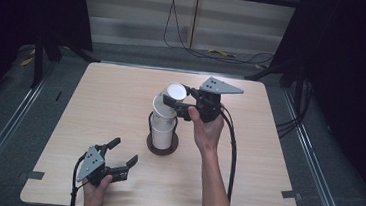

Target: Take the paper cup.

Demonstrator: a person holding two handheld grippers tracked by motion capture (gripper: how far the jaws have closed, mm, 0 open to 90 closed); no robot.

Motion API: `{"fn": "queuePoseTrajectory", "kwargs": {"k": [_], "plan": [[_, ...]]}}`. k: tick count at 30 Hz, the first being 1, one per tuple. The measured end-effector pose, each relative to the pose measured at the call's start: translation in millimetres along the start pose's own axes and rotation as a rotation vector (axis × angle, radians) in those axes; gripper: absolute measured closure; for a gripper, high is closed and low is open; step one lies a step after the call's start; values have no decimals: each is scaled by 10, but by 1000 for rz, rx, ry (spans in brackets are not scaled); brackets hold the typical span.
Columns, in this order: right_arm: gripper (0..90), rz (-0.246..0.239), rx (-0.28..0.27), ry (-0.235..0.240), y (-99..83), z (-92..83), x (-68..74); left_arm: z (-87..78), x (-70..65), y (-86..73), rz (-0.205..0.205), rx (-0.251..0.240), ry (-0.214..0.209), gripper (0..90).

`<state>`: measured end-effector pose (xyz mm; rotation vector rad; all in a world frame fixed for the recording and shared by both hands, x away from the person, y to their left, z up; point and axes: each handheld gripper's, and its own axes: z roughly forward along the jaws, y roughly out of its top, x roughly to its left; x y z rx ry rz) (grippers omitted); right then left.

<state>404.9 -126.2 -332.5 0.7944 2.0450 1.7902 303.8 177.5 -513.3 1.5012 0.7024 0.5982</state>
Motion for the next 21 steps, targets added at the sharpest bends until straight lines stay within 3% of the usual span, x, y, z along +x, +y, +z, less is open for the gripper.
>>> {"fn": "queuePoseTrajectory", "kwargs": {"k": [13,21], "plan": [[360,21,-65,-2,-9,-258,-46,5,7,3,2,4,-1,158],[364,11,-70,-14,-11,-497,-23,11,6,8,-3,16,-15,159]]}}
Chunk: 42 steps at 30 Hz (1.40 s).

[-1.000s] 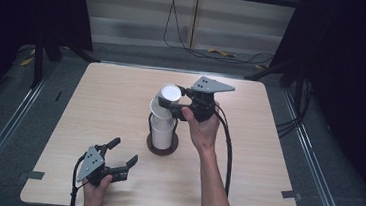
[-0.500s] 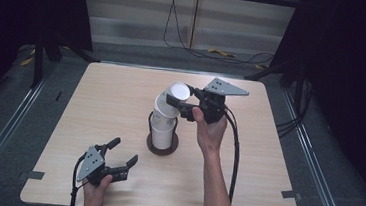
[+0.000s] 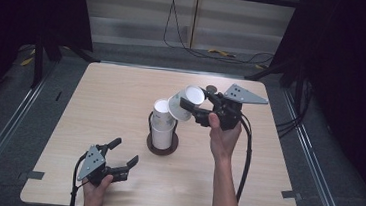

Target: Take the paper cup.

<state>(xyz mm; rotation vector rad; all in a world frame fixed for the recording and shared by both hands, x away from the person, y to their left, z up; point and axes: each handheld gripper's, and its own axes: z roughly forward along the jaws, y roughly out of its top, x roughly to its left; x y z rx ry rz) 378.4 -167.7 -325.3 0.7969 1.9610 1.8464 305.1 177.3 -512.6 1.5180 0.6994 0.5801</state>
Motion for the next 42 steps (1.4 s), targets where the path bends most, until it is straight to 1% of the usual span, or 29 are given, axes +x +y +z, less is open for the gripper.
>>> {"fn": "queuePoseTrajectory", "kwargs": {"k": [2,4,5,8,9,10,11,12,13,15,17,18,19,22,23,26,28,30,31,32,33,34,35,36,37,38,39,40,42], "plan": [[364,-2,6,-7,-17,-49,-5,5,12,3,-7,5,0,159],[365,1,3,-3,-28,-73,-12,14,14,6,-17,12,-7,159],[365,6,4,-1,-56,-111,-8,39,8,11,-18,25,-29,159],[365,-3,9,7,-96,-140,14,72,-11,19,-25,40,-42,162],[366,-1,12,11,-115,-147,21,97,-29,27,-29,45,-67,161],[366,-1,12,11,-115,-147,21,97,-29,27,-29,45,-67,165],[366,1,18,17,-164,-159,30,127,-59,43,-16,67,-92,165],[366,4,19,16,-193,-172,35,138,-77,51,-5,72,-101,166],[367,11,20,21,-223,-185,38,146,-95,60,-6,72,-106,172],[366,16,23,31,-287,-201,46,160,-119,89,-21,64,-130,174],[368,23,39,49,-349,-204,60,172,-144,122,-11,76,-144,174],[368,23,50,52,-376,-207,76,182,-146,134,-1,72,-149,173],[368,21,53,54,-401,-207,90,192,-160,140,-14,71,-155,172],[368,24,62,65,-478,-226,120,209,-179,153,-13,84,-168,173],[368,24,62,64,-508,-234,126,229,-194,155,-11,95,-189,173],[368,32,71,71,-597,-251,149,259,-237,160,-6,103,-207,173],[368,36,77,80,-659,-255,165,278,-261,168,7,106,-219,176],[367,35,89,84,-723,-246,181,299,-289,178,10,106,-242,177],[367,35,89,84,-723,-246,181,299,-289,178,10,106,-242,172],[367,29,99,94,-783,-227,195,309,-300,185,10,103,-252,164],[367,29,99,94,-783,-227,195,317,-311,193,18,106,-255,164],[366,32,108,109,-836,-209,215,333,-336,203,25,104,-267,159],[366,32,108,109,-836,-209,215,333,-336,203,25,104,-267,159],[366,29,122,114,-886,-187,233,344,-360,213,30,105,-280,159],[366,29,122,114,-886,-187,233,344,-360,213,30,105,-280,160],[366,32,122,118,-910,-178,238,346,-373,221,45,110,-281,160],[367,37,131,123,-940,-168,246,352,-391,221,38,106,-282,160],[366,37,134,124,-958,-160,249,359,-403,227,46,108,-294,160],[366,44,142,130,-1017,-141,258,370,-413,227,53,111,-298,162]]}}
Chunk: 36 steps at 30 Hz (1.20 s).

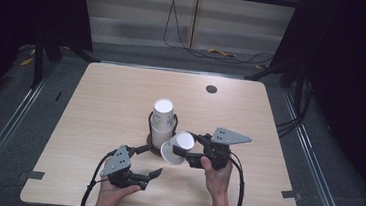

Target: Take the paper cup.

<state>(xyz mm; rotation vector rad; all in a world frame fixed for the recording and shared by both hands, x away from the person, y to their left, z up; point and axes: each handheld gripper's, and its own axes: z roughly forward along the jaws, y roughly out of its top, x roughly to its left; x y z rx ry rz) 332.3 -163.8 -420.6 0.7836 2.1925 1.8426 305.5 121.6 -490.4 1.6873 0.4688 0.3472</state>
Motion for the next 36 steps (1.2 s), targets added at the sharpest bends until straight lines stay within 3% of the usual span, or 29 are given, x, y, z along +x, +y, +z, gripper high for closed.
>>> {"fn": "queuePoseTrajectory", "kwargs": {"k": [13,20,23,28,36], "plan": [[367,8,52,59,-138,158,102,101,-53,-6,17,-2,-32,173],[367,35,48,95,-244,251,113,167,-68,-42,34,-4,-46,180],[367,40,42,114,-254,288,124,170,-77,-82,25,-31,-42,214],[364,48,50,108,-268,324,117,165,-34,-135,-8,-36,-54,236],[362,53,41,115,-280,343,115,178,-27,-140,10,-44,-56,222]]}}
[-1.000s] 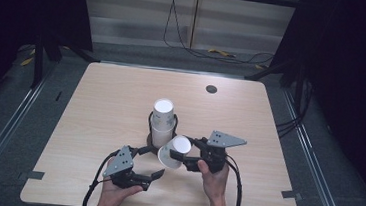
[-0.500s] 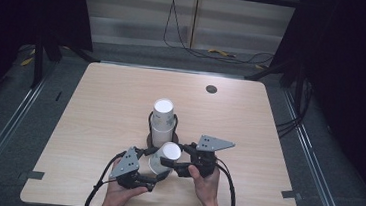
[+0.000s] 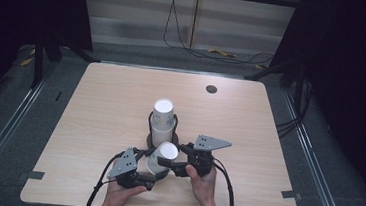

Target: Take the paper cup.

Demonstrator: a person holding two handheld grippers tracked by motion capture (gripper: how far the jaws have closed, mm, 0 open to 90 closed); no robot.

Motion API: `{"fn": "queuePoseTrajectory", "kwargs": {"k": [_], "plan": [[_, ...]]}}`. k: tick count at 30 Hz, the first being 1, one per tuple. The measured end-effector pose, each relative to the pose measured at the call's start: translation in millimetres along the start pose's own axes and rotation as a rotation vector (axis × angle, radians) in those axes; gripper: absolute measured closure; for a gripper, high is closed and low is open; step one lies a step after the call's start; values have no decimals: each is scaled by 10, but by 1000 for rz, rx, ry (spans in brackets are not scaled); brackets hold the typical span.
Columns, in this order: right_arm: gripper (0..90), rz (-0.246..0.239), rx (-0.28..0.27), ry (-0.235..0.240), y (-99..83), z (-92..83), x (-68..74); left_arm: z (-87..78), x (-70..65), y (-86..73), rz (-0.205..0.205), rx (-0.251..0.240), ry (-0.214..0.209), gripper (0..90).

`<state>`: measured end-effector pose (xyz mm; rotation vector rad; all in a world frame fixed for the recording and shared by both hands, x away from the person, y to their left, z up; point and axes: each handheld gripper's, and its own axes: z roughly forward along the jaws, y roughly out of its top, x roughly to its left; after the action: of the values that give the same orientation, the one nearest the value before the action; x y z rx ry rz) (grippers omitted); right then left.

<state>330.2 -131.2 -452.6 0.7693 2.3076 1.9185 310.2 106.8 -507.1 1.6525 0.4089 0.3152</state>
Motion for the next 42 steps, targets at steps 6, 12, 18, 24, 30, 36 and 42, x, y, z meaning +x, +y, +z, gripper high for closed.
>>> {"fn": "queuePoseTrajectory", "kwargs": {"k": [6,12,18,24,30,36,42], "plan": [[350,15,-25,9,-43,-26,-15,9,-8,2,7,-11,-8,257],[319,0,-32,4,-29,-19,-2,-17,4,15,11,-10,-6,275],[190,-23,-7,-32,-9,-7,27,-50,43,30,4,11,-9,274],[186,-25,-17,-29,1,-57,28,-105,97,63,3,34,-6,275],[189,-36,-29,-48,-22,-119,28,-157,147,87,3,73,-20,273],[189,-50,10,-64,-42,-137,37,-191,169,104,3,106,-29,276],[194,-52,25,-85,-68,-208,20,-198,194,150,16,141,-33,280]]}}
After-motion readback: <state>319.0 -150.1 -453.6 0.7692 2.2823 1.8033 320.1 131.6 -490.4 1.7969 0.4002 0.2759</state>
